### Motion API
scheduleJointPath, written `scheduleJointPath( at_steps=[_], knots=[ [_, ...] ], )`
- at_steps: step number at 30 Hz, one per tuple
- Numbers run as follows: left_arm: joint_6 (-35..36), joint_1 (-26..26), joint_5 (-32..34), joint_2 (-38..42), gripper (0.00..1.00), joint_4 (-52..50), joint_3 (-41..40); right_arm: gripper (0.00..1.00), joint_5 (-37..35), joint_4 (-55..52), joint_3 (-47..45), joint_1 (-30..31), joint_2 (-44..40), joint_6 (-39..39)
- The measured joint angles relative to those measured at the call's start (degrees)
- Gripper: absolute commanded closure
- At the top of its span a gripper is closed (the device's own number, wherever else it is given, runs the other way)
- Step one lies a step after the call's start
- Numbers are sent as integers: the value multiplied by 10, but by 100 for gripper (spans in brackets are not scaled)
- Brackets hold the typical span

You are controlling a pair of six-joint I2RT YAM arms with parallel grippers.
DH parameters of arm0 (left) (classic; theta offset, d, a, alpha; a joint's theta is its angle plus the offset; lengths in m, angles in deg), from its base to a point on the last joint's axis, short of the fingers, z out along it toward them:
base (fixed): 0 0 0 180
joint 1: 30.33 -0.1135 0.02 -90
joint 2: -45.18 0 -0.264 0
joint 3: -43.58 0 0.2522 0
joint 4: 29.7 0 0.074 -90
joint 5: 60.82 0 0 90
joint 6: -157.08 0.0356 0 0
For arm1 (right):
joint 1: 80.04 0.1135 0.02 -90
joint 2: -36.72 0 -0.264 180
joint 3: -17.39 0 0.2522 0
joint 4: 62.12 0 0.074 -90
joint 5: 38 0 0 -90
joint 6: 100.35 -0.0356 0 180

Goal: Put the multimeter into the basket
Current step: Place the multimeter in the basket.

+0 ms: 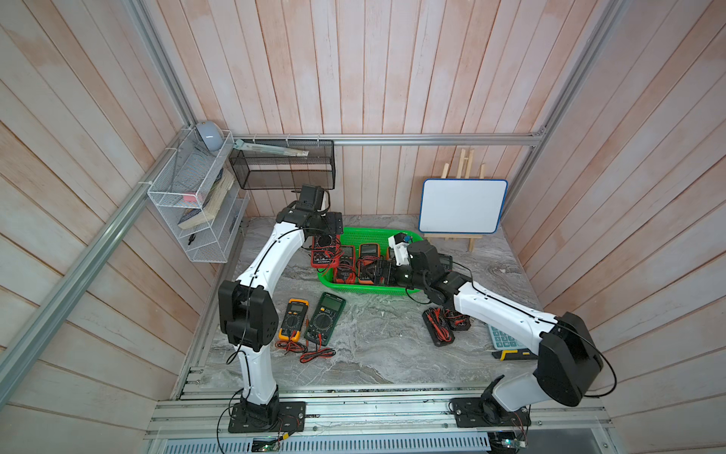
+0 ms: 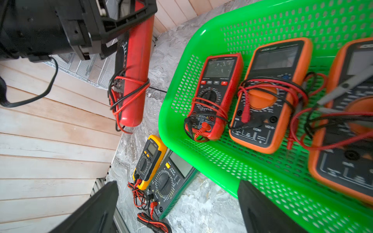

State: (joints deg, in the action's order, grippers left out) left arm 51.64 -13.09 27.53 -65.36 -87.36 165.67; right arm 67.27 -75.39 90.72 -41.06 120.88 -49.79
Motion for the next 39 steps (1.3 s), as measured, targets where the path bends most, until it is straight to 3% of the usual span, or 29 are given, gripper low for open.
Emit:
scheduleJointPath(
  at_steps=[6, 17, 20, 26, 30, 34, 39],
  knots=[
    [-12, 34, 15, -10, 100, 2, 3, 2, -6, 0, -28, -18, -32, 0],
    [-37, 54, 21, -61, 100, 25, -4, 2, 1, -2, -34, -19, -8, 4],
    [-37, 61, 21, -72, 100, -1, 41, 2, 2, -5, -33, -20, 2, 5],
    [-36, 75, 16, -106, 100, -47, 235, 2, 3, -7, -25, -22, 11, 5],
    [-34, 84, 5, -109, 100, -62, 321, 2, 3, -7, -21, -28, 16, 5],
    [-34, 90, -10, -108, 100, -63, 324, 2, 2, -10, -21, -35, 17, 5],
    [-27, 92, -17, -111, 100, -63, 266, 2, -2, -15, -21, -40, 17, 5]
  ],
)
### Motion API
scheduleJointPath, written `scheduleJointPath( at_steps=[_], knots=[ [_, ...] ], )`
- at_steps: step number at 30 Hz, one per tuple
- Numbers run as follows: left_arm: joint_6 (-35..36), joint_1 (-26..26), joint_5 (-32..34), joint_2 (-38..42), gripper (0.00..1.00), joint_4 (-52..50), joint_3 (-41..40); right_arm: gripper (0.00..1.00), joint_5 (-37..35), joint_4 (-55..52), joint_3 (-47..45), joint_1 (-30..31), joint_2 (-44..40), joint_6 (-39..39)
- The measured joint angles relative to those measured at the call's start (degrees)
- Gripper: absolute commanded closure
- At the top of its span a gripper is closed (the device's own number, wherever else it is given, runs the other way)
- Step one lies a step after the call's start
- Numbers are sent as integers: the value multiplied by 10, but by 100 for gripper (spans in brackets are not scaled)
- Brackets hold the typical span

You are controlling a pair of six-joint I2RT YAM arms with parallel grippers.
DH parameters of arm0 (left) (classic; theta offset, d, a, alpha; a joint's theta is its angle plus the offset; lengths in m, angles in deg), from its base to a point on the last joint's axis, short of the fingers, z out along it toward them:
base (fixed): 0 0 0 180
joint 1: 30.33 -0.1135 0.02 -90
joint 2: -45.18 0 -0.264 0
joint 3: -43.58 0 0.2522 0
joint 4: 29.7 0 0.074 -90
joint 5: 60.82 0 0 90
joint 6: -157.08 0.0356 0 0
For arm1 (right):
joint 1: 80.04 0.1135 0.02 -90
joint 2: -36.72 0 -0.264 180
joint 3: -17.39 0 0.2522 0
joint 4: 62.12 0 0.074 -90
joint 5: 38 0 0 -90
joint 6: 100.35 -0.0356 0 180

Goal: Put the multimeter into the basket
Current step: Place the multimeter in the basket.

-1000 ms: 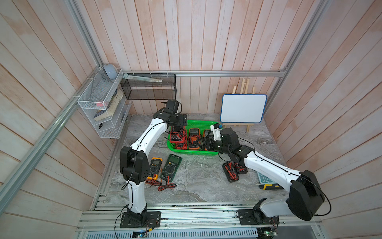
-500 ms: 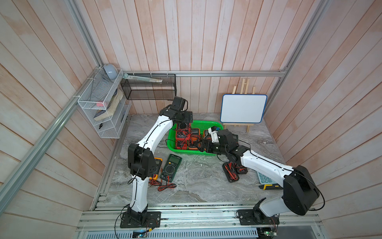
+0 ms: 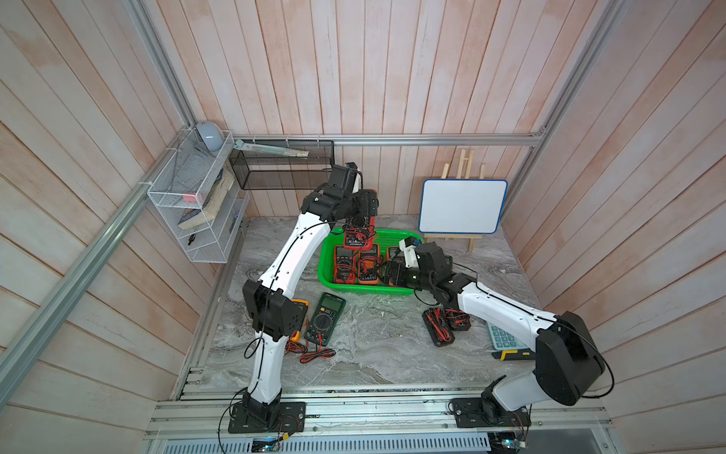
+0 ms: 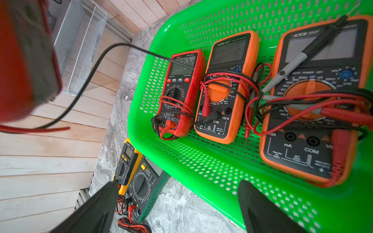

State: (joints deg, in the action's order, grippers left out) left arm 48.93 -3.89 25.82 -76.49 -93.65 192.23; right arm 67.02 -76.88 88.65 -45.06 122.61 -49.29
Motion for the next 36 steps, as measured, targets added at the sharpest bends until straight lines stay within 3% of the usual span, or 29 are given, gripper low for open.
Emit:
scheduleJointPath(
  at_steps=[10, 20, 32, 36],
  knots=[
    [10, -2, 4, -36, 100, 29, -82, 2, -9, -3, -1, 0, -2, 0],
    [-5, -16, 49, -37, 100, 61, -188, 2, -5, -3, -4, 0, -2, 0],
    [-14, -36, 83, -40, 100, 76, -207, 2, 1, 2, -10, 0, -2, 0],
    [-14, -36, 83, -55, 92, 77, -207, 2, 1, 2, -13, 0, -2, 0]
  ],
)
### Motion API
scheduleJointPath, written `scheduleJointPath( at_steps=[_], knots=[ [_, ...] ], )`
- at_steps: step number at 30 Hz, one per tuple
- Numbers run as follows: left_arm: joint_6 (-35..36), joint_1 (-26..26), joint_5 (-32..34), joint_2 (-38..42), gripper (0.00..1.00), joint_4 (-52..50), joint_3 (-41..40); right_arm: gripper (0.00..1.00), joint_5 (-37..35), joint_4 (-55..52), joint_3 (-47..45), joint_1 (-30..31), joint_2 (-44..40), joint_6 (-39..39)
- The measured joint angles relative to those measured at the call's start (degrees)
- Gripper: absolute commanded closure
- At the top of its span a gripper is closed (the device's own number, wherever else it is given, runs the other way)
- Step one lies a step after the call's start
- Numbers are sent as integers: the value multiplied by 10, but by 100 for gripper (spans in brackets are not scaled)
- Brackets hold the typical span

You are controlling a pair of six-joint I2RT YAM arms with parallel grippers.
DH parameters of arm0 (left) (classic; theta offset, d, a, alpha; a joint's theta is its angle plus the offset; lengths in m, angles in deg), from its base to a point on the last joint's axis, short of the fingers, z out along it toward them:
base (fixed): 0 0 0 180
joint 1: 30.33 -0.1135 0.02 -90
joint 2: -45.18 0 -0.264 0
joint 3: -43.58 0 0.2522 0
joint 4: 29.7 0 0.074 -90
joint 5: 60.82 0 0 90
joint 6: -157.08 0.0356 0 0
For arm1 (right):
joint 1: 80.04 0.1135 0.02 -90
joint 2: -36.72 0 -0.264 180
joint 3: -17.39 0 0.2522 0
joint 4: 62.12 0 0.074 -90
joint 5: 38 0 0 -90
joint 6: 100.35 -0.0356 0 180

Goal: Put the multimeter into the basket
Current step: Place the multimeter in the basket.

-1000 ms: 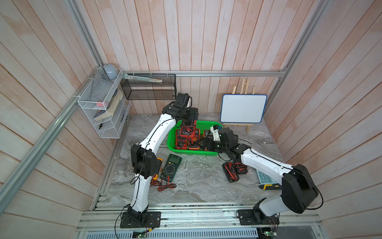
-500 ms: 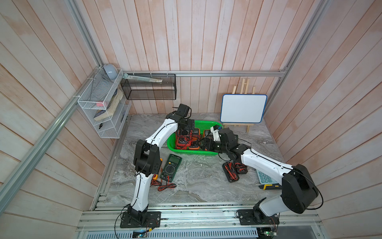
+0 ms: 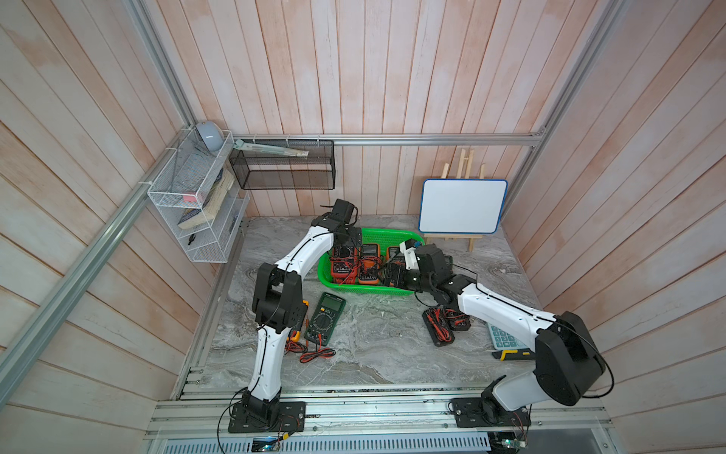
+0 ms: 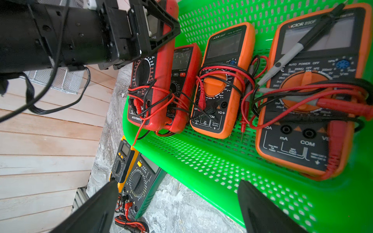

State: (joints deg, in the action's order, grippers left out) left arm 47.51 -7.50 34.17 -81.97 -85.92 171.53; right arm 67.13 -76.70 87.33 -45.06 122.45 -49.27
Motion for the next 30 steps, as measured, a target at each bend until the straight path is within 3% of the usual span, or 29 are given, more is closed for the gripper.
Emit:
scheduleJointPath(
  at_steps=[2, 4, 7, 13, 30],
  knots=[
    [0, 0, 0, -9, 84, -1, 0, 2, 0, 0, 0, 0, 0, 0],
    [0, 0, 0, -16, 70, -2, 0, 2, 0, 0, 0, 0, 0, 0],
    [0, 0, 4, -24, 39, -3, 2, 2, 0, 0, 0, 0, 0, 0],
    [1, 0, 9, -29, 1, -10, 10, 2, 0, 0, 0, 0, 0, 2],
    [11, -4, 15, -39, 0, -38, 83, 2, -1, -5, 0, 0, 0, 9]
  ],
)
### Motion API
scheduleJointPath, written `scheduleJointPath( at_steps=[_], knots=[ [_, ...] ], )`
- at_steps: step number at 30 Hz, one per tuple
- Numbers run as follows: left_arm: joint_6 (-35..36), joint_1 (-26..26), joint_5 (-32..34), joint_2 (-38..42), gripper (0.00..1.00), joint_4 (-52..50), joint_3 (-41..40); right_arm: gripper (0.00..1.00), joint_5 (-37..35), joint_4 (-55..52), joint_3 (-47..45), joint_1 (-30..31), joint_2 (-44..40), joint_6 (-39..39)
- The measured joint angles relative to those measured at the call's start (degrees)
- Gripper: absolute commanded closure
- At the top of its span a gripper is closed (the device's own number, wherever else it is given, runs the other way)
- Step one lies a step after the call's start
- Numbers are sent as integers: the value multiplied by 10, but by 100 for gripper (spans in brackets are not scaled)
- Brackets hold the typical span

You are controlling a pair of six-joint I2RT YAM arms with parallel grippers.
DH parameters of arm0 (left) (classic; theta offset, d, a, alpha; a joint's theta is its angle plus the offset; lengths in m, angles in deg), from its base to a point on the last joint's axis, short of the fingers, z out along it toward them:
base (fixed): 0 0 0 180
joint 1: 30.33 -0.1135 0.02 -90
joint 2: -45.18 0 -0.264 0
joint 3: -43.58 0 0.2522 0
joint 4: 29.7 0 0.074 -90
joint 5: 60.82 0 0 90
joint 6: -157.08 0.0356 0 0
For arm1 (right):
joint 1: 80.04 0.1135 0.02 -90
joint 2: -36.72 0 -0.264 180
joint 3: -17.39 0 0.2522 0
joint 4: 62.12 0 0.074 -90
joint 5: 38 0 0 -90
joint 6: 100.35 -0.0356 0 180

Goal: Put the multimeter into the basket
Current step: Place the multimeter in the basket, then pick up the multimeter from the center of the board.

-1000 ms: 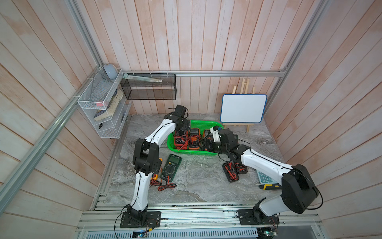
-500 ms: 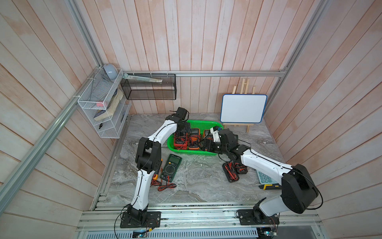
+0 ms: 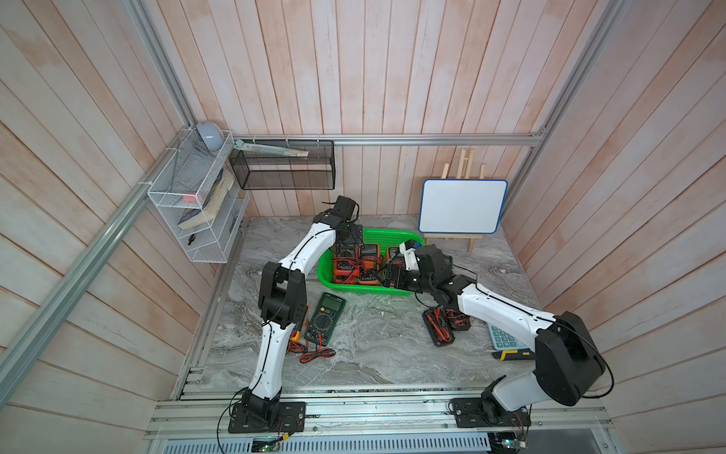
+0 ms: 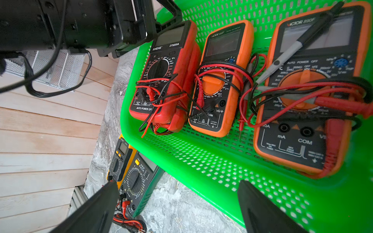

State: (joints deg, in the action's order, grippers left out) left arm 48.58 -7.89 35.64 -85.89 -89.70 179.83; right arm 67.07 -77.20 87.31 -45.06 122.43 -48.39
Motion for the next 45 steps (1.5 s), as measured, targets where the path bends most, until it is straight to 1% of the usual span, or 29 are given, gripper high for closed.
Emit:
scheduleJointPath(
  at_steps=[7, 10, 13, 16, 19, 23, 31, 36, 41, 45],
  knots=[
    [4, -10, 0, 3, 0, -13, 3, 2, 0, 0, 0, 0, -1, 2],
    [5, -13, 0, 18, 0, -15, 3, 2, 0, -1, 0, 0, -5, 2],
    [5, -13, -2, 50, 0, -14, -8, 2, 0, -1, 0, 0, -9, 2],
    [5, -13, -3, 106, 0, -4, -43, 2, 0, -1, 0, 0, -10, 2],
    [5, -13, -6, 168, 0, 14, -91, 2, 0, -1, 0, 0, -10, 2],
    [5, -13, -10, 252, 0, 43, -178, 2, 0, -1, 0, 0, -10, 2],
    [-2, -13, -20, 405, 0, 94, -383, 2, -1, -1, 0, 2, -18, 1],
    [-15, -13, -21, 502, 0, 111, -512, 2, -2, 0, 0, 14, -20, 1],
    [-36, -13, -28, 574, 0, 121, -604, 2, -4, 0, 0, 34, -20, -3],
    [-50, -9, -33, 608, 0, 128, -658, 2, -8, 1, 0, 48, -20, -9]
  ],
)
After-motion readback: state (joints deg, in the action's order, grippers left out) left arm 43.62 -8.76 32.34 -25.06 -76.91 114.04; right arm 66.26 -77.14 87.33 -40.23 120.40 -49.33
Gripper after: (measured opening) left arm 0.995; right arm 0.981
